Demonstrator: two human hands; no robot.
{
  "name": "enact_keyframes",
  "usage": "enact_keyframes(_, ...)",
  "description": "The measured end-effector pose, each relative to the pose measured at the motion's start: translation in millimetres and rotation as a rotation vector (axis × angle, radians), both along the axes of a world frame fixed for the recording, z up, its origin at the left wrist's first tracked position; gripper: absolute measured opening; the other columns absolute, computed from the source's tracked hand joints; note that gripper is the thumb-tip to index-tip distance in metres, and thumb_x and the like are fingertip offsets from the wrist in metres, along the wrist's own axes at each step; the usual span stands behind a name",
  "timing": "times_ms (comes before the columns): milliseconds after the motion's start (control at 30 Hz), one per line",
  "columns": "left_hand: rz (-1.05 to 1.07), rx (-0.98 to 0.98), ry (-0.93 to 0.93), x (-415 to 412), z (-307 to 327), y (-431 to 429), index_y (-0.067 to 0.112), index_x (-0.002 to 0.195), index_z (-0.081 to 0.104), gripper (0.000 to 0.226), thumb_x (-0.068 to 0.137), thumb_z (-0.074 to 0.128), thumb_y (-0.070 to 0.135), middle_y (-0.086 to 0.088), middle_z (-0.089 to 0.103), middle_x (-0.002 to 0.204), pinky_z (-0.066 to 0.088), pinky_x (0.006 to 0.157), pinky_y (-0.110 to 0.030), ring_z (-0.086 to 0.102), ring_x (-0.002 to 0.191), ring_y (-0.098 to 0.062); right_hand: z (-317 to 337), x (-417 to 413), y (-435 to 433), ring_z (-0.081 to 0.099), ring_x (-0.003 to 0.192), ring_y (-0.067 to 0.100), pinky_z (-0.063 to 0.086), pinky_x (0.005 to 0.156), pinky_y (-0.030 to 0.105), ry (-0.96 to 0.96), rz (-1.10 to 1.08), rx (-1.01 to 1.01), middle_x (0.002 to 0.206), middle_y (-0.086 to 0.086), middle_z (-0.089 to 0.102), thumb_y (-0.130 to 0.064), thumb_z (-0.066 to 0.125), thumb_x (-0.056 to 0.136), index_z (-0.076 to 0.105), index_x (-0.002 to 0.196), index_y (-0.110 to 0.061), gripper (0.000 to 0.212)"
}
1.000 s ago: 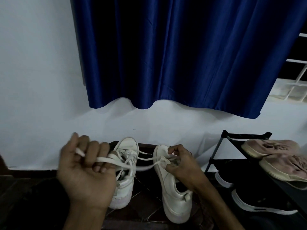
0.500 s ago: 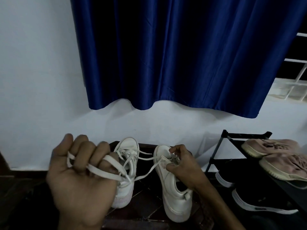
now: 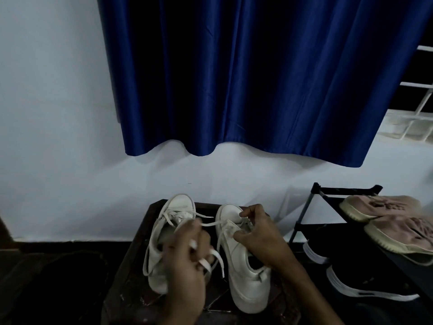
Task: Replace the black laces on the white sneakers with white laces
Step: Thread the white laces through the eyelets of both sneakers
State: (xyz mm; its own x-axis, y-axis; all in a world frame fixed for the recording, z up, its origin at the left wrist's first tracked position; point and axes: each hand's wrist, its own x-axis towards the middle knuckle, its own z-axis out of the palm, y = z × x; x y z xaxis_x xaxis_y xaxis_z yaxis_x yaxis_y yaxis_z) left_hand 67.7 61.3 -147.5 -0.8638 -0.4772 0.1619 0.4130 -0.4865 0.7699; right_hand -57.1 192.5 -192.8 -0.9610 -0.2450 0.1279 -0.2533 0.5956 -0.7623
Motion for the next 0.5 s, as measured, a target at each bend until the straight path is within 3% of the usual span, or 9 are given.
enact_keyframes(133, 0.136, -0.84, -0.128, -22.4, -73.3, 16.1, 0.021, 0.059, 0.044, 0.036, 0.081, 0.055, 0.048, 0.004, 0.035, 0.044, 0.026, 0.045, -0.025, 0.03, 0.042, -0.005, 5.1, -2.0, 4.2, 0.06, 0.085, 0.011, 0.052, 0.082, 0.038, -0.01, 0.039, 0.077, 0.09, -0.011, 0.06, -0.042, 0.069, 0.063, 0.05, 0.101, -0.031, 0.044)
enact_keyframes(200, 0.198, -1.235, -0.199, -32.0, -94.2, 4.1, 0.025, 0.064, 0.038, 0.033, 0.088, 0.046, 0.047, -0.002, 0.051, 0.053, 0.031, 0.044, -0.027, 0.045, 0.04, -0.012, 14.1, -9.3, 2.3, 0.058, 0.085, 0.007, 0.05, 0.082, 0.034, 0.012, 0.102, 0.105, 0.088, -0.016, 0.058, -0.039, 0.068, 0.076, 0.056, 0.1, -0.037, 0.028)
enact_keyframes(267, 0.213, -1.433, -0.232, -33.7, -103.1, -3.4, 0.023, 0.06, 0.039, 0.034, 0.087, 0.045, 0.043, -0.003, 0.053, 0.05, 0.033, 0.04, -0.028, 0.051, 0.041, -0.013, 23.9, -23.0, -7.4, 0.06, 0.09, 0.003, 0.049, 0.086, 0.035, 0.092, 0.111, 0.139, 0.094, -0.018, 0.063, -0.043, 0.06, 0.084, 0.064, 0.094, -0.043, 0.011)
enact_keyframes(367, 0.298, -1.709, -0.36, -34.5, -103.2, -3.5, 0.022, 0.054, 0.052, 0.028, 0.076, 0.044, 0.038, -0.001, 0.052, 0.044, 0.035, 0.034, -0.025, 0.052, 0.038, -0.016, 32.2, -46.1, -34.5, 0.058, 0.104, 0.015, 0.046, 0.095, 0.043, 0.134, 0.215, 0.358, 0.112, -0.009, 0.065, -0.038, 0.058, 0.091, 0.071, 0.103, -0.036, 0.017)
enact_keyframes(500, 0.341, -1.838, -0.415, -28.2, -106.4, 1.4, 0.016, 0.058, 0.058, 0.023, 0.072, 0.046, 0.031, -0.004, 0.056, 0.061, 0.042, 0.039, -0.033, 0.055, 0.058, -0.024, 29.7, -54.2, -60.7, 0.049, 0.115, 0.016, 0.037, 0.1, 0.049, 0.02, 0.356, 0.572, 0.115, -0.007, 0.063, -0.038, 0.066, 0.087, 0.071, 0.108, -0.031, 0.022)
